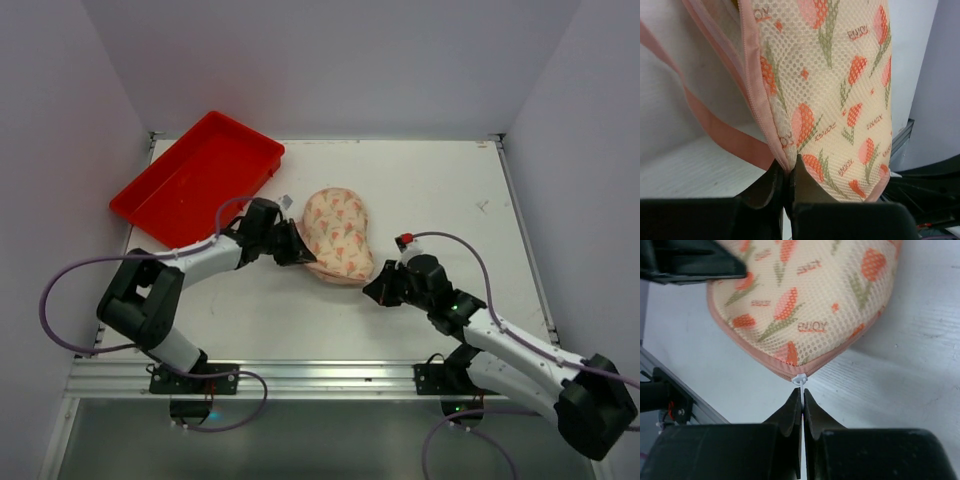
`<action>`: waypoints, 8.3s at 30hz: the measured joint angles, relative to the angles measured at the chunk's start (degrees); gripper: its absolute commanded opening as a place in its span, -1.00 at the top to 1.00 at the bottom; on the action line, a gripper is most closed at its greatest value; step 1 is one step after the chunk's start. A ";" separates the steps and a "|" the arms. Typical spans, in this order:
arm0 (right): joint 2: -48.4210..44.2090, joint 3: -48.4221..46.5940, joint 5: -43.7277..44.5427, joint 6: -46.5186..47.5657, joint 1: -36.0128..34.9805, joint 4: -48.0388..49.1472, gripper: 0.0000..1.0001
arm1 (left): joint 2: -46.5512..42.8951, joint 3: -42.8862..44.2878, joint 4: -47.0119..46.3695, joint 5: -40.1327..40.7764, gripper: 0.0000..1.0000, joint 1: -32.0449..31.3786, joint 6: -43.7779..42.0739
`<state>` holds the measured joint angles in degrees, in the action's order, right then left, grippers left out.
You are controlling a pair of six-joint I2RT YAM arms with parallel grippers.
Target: Unzip the laundry bag and remove the bra
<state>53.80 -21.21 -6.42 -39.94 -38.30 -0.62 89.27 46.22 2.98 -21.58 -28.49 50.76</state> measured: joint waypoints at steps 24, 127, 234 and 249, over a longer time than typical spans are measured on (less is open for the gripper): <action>31.36 -17.68 -6.75 2.62 -8.04 16.35 1.00 | 1.51 1.20 2.58 2.14 -0.87 2.60 -2.73; -7.52 -18.40 -9.49 9.25 9.55 -12.17 -0.95 | -1.57 6.21 3.54 3.78 0.95 -0.74 -14.36; -35.06 -9.44 7.34 9.38 9.55 -18.58 -0.97 | -7.41 46.16 24.83 20.81 1.00 2.03 -20.70; -29.99 -9.64 5.01 9.53 9.55 -18.05 -0.97 | 19.63 70.77 30.16 14.51 1.00 23.91 -47.93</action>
<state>23.81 -30.85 -1.41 -30.41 -28.75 -18.68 108.90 116.99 33.15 -7.07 -4.58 2.83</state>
